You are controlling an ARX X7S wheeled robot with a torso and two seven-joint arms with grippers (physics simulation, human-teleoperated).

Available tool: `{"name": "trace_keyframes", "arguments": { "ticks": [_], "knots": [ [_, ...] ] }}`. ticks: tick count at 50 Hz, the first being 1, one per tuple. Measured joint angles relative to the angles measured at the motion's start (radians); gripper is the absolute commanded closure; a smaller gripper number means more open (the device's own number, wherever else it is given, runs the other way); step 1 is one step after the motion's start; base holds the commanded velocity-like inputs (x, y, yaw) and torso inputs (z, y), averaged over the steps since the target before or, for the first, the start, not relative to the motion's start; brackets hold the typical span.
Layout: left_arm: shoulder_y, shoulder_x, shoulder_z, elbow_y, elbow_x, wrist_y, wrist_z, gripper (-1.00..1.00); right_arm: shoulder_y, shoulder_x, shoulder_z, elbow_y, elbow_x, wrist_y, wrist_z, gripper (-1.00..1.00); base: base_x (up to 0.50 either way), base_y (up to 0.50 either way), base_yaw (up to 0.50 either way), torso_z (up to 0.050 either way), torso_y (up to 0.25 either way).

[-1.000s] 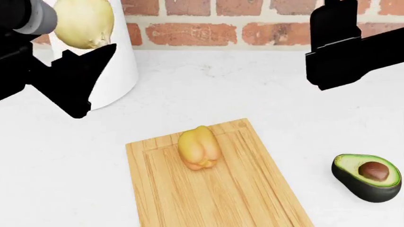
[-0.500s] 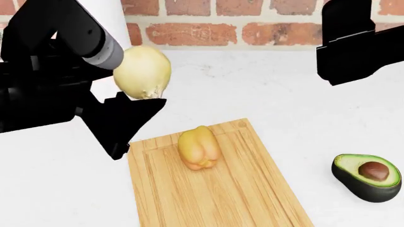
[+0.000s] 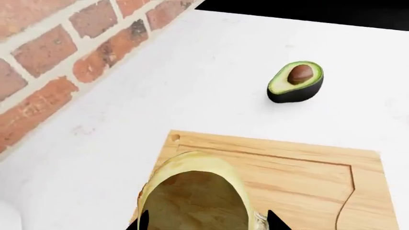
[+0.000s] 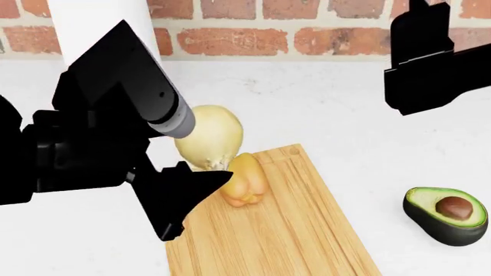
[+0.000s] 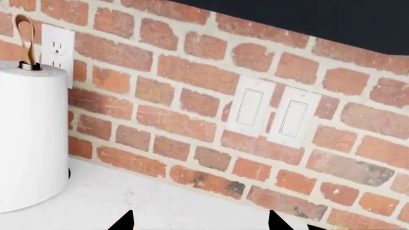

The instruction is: Place the avocado, onion, tomato and bell pepper on the cutting board.

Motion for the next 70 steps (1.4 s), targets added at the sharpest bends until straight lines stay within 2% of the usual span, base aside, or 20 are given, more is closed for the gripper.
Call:
{"name": "trace_keyframes", "arguments": {
  "ticks": [22, 42, 70],
  "knots": [
    [-0.03, 0.118, 0.031, -0.012, -0.002, 0.025, 0.038, 1.0, -0.028, 0.022, 0.006, -0.02, 0.012, -0.021, 0.005, -1.0, 0.0, 0.0, 0.0, 0.0, 0.0],
    [-0.059, 0.244, 0.096, -0.123, 0.052, 0.058, 0.124, 1.0, -0.021, 0.026, 0.003, -0.016, 0.007, -0.019, 0.001, -1.0, 0.0, 0.0, 0.0, 0.0, 0.001],
    [-0.048, 0.305, 0.208, -0.185, 0.114, 0.061, 0.198, 1.0, -0.049, 0.045, 0.007, -0.036, 0.016, -0.04, 0.009, -1.0, 0.0, 0.0, 0.0, 0.0, 0.0]
  ]
}}
